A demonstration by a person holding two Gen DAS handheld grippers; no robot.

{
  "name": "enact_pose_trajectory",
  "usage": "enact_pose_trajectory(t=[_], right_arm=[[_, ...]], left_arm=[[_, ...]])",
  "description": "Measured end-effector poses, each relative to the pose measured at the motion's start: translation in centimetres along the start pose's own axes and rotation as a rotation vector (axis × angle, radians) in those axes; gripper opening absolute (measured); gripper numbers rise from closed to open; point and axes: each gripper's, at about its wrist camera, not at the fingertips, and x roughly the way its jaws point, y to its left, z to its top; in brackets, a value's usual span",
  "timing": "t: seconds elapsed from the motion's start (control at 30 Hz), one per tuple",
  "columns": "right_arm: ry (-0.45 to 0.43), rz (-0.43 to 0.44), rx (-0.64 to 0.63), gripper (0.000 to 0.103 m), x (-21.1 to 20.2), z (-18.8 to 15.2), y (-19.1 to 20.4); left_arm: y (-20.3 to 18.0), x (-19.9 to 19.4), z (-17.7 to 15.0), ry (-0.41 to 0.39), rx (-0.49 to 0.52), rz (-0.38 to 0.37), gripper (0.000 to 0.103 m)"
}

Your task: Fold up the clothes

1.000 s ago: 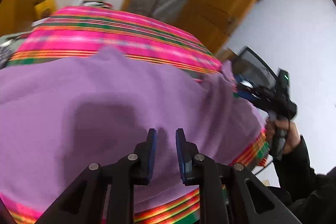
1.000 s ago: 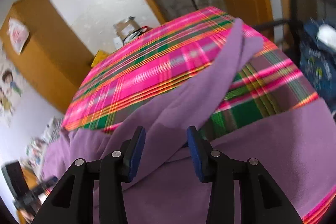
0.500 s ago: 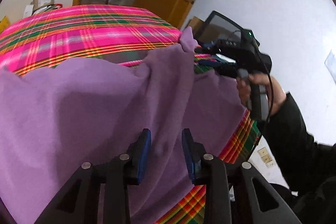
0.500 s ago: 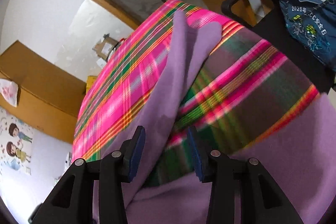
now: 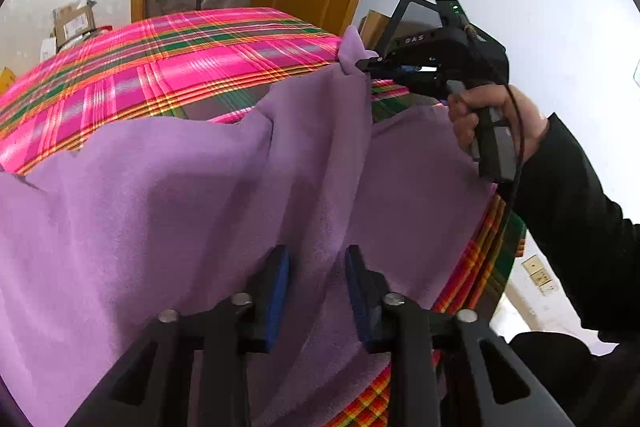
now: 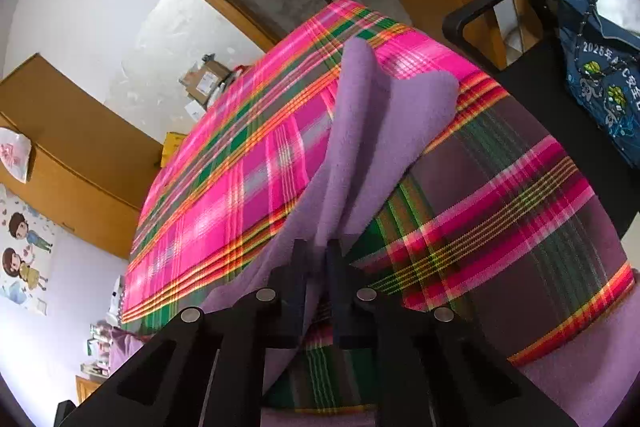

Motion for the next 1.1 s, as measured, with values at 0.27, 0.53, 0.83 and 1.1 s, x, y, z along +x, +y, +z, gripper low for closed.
enact_pose_trajectory(t=[0.27, 0.53, 0.83, 1.1], right_arm=[[-0.075, 0.072, -0.039, 0.005, -3.2, 0.8, 0.7], [-0.162, 0.147, -0.045, 0.004, -7.0, 1.1, 2.1], [-0.257, 0.17, -0.046, 0.004, -13.9, -1.9, 1.9], [-0.214, 0.082, 0.024, 0.004, -15.9, -6.7, -1.8]], left_arm=[[1.9, -1.9, 0.8, -0.058, -0.08, -0.042, 0.005], [2.9, -5.9, 2.7, -0.163, -0.105, -0.093, 0.005], [1.0, -7.4, 2.0, -0.184, -0.026, -0.146, 0.005], [-0.7, -4.1, -0.9, -0.032, 0.032, -0.189, 0.005]])
